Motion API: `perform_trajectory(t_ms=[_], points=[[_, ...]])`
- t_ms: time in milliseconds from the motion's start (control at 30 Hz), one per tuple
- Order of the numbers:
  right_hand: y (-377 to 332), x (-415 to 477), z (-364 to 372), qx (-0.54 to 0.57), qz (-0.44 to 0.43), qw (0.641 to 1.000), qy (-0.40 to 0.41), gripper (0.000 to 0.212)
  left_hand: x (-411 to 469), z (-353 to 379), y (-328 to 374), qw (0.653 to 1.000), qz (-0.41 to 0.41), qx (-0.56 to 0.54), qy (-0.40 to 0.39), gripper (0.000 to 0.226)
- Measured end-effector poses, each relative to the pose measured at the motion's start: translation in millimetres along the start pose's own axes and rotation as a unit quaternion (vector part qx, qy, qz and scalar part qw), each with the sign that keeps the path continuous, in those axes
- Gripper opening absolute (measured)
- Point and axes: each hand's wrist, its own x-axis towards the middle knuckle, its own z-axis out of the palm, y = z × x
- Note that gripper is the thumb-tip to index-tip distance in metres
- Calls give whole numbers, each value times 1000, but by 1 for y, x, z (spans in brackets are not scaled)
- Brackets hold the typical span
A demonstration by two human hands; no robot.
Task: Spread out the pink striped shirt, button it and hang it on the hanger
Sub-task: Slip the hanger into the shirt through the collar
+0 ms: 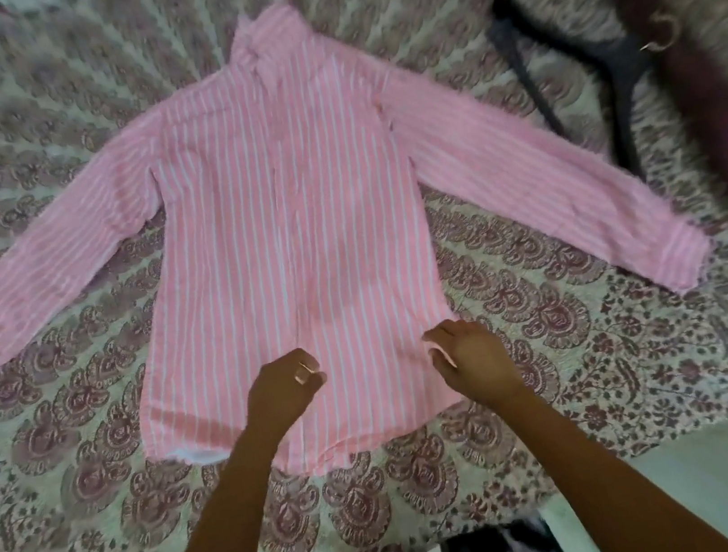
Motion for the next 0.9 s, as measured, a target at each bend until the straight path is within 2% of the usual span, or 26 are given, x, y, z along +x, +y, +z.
perform_trajectory(t_ms=[100,233,333,500,700,800,900], points=[[35,16,-38,-13,36,998,52,36,18,12,64,998,53,-19,3,11],[98,31,-78,-1,106,991,81,26,45,32,152,995,90,-36,12,20],[149,45,-104,-8,123,986,113,25,67,47,217,991,123,-41,17,27],[236,75,-139,14,240,958,157,27,104,75,302,986,165,-21,7,15],[318,106,-148,77,438,888,116,42,149,104,358,981,192,20,14,7],[346,118,-136,124,473,869,68,46,168,112,367,979,200,39,5,5],[364,127,-123,208,478,852,49,40,180,114,372,980,193,52,8,8]])
